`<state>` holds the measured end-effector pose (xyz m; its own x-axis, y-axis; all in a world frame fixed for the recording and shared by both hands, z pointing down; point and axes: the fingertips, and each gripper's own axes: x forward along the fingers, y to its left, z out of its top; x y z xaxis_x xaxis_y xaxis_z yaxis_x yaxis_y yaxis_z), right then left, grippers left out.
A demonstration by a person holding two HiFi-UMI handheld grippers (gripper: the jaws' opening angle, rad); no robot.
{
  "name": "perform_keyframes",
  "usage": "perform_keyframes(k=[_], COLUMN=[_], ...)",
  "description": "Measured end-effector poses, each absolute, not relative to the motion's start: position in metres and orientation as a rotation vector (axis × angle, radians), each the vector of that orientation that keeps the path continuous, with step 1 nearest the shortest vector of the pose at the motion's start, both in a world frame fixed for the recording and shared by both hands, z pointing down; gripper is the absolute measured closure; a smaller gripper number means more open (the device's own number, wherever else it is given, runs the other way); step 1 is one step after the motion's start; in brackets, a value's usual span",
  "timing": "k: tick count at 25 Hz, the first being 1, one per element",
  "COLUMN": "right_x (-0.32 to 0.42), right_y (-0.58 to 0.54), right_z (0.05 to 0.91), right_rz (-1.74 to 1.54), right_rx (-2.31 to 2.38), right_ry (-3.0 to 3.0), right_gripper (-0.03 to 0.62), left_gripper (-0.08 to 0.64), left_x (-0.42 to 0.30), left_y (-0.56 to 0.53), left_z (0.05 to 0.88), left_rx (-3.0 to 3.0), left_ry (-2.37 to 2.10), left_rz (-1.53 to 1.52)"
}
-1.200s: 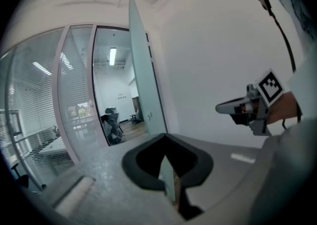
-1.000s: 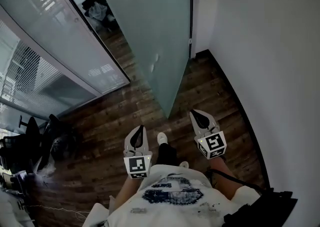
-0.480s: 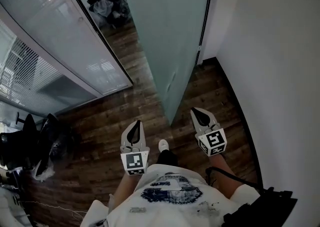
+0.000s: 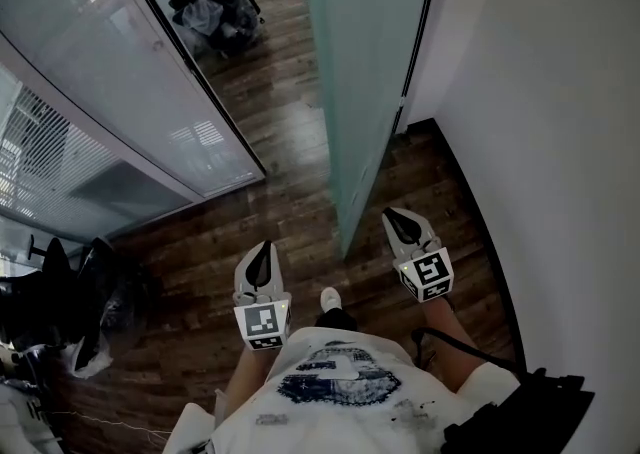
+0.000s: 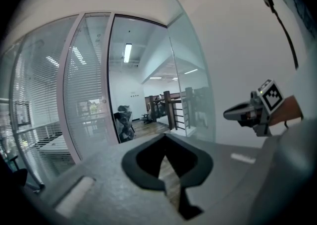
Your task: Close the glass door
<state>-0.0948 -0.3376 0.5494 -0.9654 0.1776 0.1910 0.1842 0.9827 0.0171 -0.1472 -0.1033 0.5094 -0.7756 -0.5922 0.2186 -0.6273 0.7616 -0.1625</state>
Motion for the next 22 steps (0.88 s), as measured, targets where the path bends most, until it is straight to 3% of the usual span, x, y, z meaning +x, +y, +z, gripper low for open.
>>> perform_keyframes(k=[4, 7, 10, 22], right_x=[-0.118, -0.136, -0.152, -0.189], right_y=[-0.34, -0.336, -0.324, -0.307], right_z=[0.55, 0.556, 0.559, 0.559], right_rz=[-0.084, -0.114, -0.106, -0.11], right_rx=[-0.364, -0.467, -0.597, -0.685], right_ry=[-2.953, -2.921, -2.889, -2.875], right_gripper=[0.531, 0.438, 0.397, 0.353], left_gripper=[0.558, 0.558, 0.558, 0.558], left_x=[-0.169, -0.186, -0.203, -0.232], left_y=[-0.099, -0.093, -0.089, -0.098], left_z=[0.508, 0.51, 0.507, 0.506], left_rx=[0.966, 0.948, 0.942, 1.017], left_ry=[-2.814, -2.816, -2.824, -2.8], left_rz=[0.34, 0.348, 0.354, 0.358])
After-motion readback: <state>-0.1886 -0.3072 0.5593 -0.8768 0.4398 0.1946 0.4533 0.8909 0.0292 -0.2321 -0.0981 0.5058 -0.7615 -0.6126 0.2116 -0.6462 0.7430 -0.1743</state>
